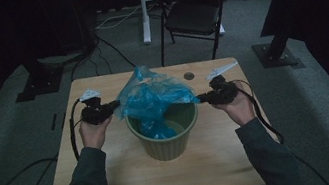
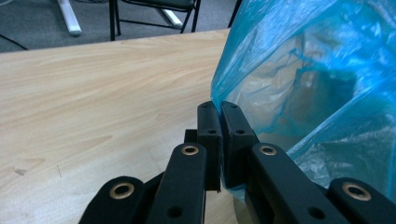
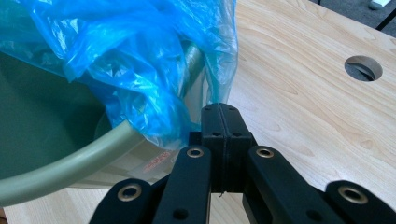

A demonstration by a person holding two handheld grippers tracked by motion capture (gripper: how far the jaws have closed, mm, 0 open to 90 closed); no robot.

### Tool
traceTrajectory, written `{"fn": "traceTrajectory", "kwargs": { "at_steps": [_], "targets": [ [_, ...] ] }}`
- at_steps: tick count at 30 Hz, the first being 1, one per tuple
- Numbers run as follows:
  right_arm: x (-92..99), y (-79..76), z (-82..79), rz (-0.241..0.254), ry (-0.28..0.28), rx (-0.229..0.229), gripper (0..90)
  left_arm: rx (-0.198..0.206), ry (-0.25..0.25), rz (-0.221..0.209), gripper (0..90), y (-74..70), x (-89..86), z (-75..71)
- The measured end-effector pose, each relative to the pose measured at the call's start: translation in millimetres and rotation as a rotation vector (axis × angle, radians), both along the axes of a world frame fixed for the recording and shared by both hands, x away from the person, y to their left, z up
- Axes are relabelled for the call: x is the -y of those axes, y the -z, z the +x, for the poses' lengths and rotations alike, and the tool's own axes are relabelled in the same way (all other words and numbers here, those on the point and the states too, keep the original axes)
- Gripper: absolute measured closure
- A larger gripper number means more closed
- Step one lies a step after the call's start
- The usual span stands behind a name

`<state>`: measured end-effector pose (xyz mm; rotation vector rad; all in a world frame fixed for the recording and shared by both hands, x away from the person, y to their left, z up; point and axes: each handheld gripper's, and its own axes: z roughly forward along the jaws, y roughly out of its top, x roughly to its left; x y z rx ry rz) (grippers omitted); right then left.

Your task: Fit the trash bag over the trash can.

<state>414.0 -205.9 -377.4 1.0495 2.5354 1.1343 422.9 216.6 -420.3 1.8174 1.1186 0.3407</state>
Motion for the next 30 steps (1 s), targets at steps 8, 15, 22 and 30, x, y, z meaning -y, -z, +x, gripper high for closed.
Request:
{"fn": "traceTrajectory", "kwargs": {
  "at_steps": [8, 15, 22, 30],
  "targets": [
    [3.1, 2.5, 0.2, 0.002, 0.005, -0.006, 90.0, -0.014, 0.007, 0.000, 87.6, 7.4, -0.8, -2.0],
    [5.1, 7.9, 0.0, 0.008, 0.008, -0.020, 90.0, -0.042, 0.020, 0.002, 86.7, 18.2, 1.5, -4.1],
    [4.0, 4.2, -1.4, 0.018, 0.013, 0.007, 83.3, -0.011, 0.055, -0.027, 84.7, 13.2, 6.3, -10.3],
    [14.7, -23.0, -10.1, 0.112, 0.024, 0.091, 69.6, 0.025, 0.074, -0.050, 84.5, 0.4, 7.1, -18.6]
  ]
}}
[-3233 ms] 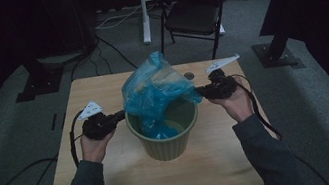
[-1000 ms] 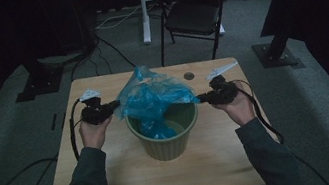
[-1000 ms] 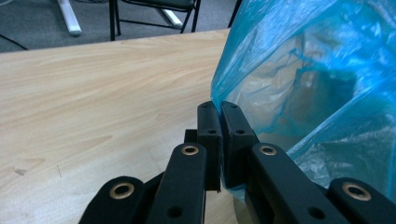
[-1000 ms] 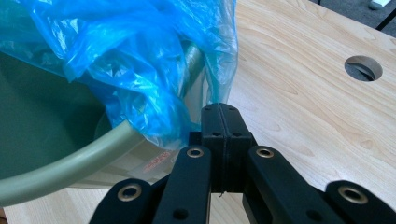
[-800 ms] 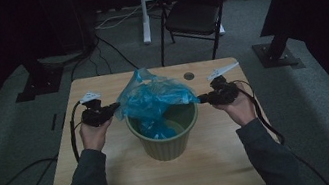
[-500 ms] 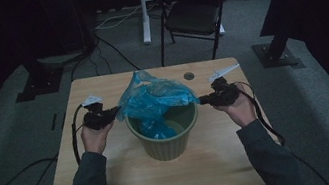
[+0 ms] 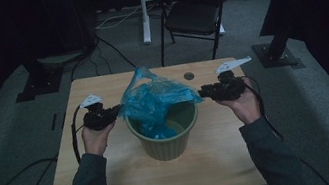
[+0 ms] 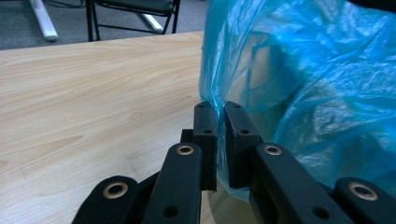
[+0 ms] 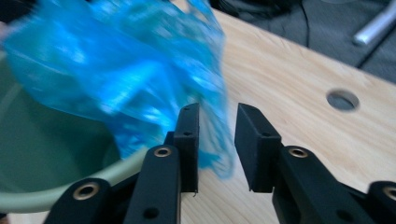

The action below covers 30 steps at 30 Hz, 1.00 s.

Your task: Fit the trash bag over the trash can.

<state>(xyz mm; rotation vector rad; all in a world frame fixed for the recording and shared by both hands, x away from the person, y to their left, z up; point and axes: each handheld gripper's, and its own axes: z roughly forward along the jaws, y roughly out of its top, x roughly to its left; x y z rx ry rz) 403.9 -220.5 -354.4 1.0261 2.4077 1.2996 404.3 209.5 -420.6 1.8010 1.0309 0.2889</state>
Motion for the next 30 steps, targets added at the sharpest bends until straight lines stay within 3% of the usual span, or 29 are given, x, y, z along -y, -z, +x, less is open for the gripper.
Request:
{"fn": "traceTrajectory", "kwargs": {
  "at_steps": [6, 11, 13, 16, 21, 30],
  "targets": [
    [-8.7, -8.3, -9.0, 0.038, -0.085, 0.029, 63.5, 0.004, 0.017, -0.010, 84.2, -1.4, 3.7, -5.2],
    [-20.0, -4.5, -10.2, 0.006, -0.130, 0.022, 60.3, 0.002, 0.028, -0.022, 83.8, -1.7, 4.0, -8.5],
    [-23.5, -0.1, -8.2, -0.038, -0.101, 0.020, 74.1, -0.005, 0.039, -0.037, 83.8, -0.9, 2.7, -13.5],
    [-20.9, 0.8, -8.9, -0.019, -0.113, 0.003, 86.7, -0.010, 0.047, -0.043, 83.6, -0.5, 1.6, -17.8],
    [-17.4, 0.5, -13.3, -0.054, -0.107, -0.001, 89.8, -0.023, 0.069, -0.051, 83.5, 2.3, 1.6, -26.5],
    [-6.4, 10.7, -19.5, -0.057, -0.137, -0.068, 90.0, -0.043, 0.103, -0.063, 82.7, 7.3, 2.8, -41.2]
  ]
}}
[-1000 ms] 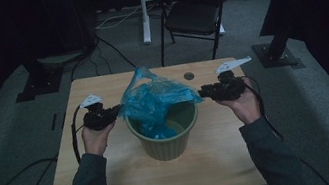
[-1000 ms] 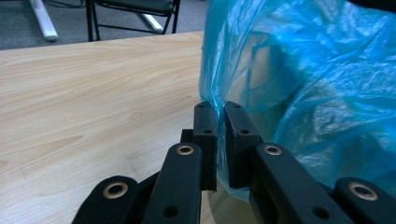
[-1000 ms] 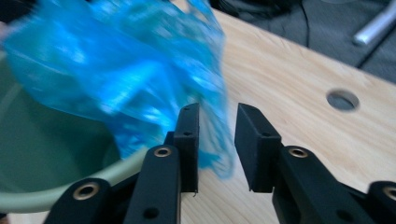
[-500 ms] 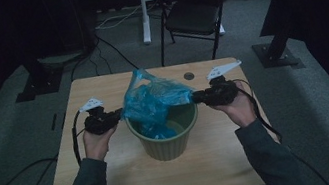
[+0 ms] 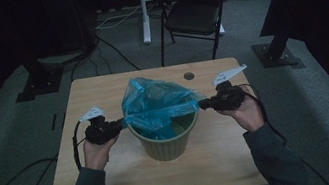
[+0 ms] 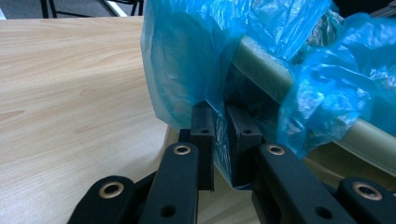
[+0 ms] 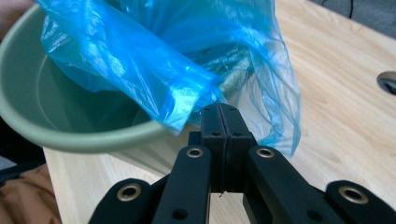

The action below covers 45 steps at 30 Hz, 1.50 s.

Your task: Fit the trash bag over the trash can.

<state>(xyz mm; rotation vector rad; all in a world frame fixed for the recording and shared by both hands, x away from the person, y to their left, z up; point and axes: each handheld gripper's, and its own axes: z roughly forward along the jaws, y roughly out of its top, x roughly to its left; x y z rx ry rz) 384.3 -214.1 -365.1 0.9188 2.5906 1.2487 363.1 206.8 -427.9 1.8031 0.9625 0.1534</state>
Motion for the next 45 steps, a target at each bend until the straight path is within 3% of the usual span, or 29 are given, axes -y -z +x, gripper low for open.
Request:
{"fn": "traceTrajectory", "kwargs": {
  "at_steps": [10, 20, 32, 39, 45],
  "targets": [
    [2.0, 9.1, -1.7, 0.011, -0.065, -0.065, 90.0, -0.005, 0.002, -0.024, 81.6, 2.8, -1.5, -8.0],
    [1.1, 18.6, -5.5, 0.025, -0.178, -0.132, 90.0, 0.001, 0.007, -0.043, 80.2, 0.3, -3.7, -14.3],
    [-5.7, 18.8, -2.5, 0.036, -0.165, -0.109, 90.0, -0.005, -0.009, -0.055, 81.5, 0.9, -2.6, -11.9],
    [-3.9, 21.7, 9.1, 0.059, -0.111, -0.095, 90.0, -0.009, -0.023, -0.060, 82.1, 0.9, 0.5, -4.1],
    [-2.8, 22.7, 7.7, 0.060, -0.123, -0.098, 90.0, -0.012, -0.012, -0.069, 82.1, 2.9, 0.3, -8.7]
  ]
}}
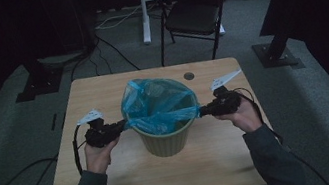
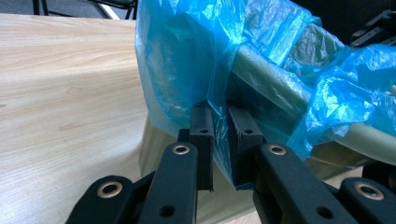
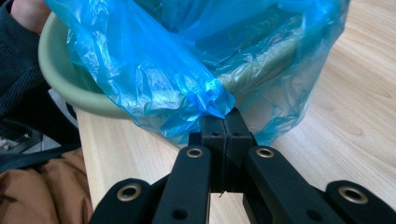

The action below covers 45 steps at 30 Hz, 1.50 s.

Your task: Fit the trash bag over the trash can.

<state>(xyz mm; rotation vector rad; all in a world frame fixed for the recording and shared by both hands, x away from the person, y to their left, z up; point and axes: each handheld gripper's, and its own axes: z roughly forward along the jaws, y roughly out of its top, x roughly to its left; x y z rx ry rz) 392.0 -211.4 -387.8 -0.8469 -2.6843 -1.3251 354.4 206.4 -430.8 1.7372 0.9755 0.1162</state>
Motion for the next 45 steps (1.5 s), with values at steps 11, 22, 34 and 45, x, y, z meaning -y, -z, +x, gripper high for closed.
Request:
{"fn": "traceTrajectory", "kwargs": {
  "at_steps": [11, 22, 34, 45],
  "targets": [
    [-5.1, 2.0, -9.7, -0.036, -0.058, -0.005, 90.0, -0.007, 0.047, 0.007, 81.6, 4.4, 3.3, -12.4],
    [-3.3, 11.3, -10.5, -0.035, -0.067, -0.026, 90.0, -0.001, 0.072, 0.019, 81.3, 5.0, 8.7, -23.5],
    [-10.1, 19.0, -9.4, -0.055, -0.086, -0.045, 90.0, 0.004, 0.092, 0.031, 79.7, 6.2, 14.0, -30.1],
    [-8.7, 22.8, -9.6, -0.070, -0.073, -0.043, 90.0, 0.005, 0.096, 0.036, 79.0, 6.9, 16.9, -33.3]
  ]
}}
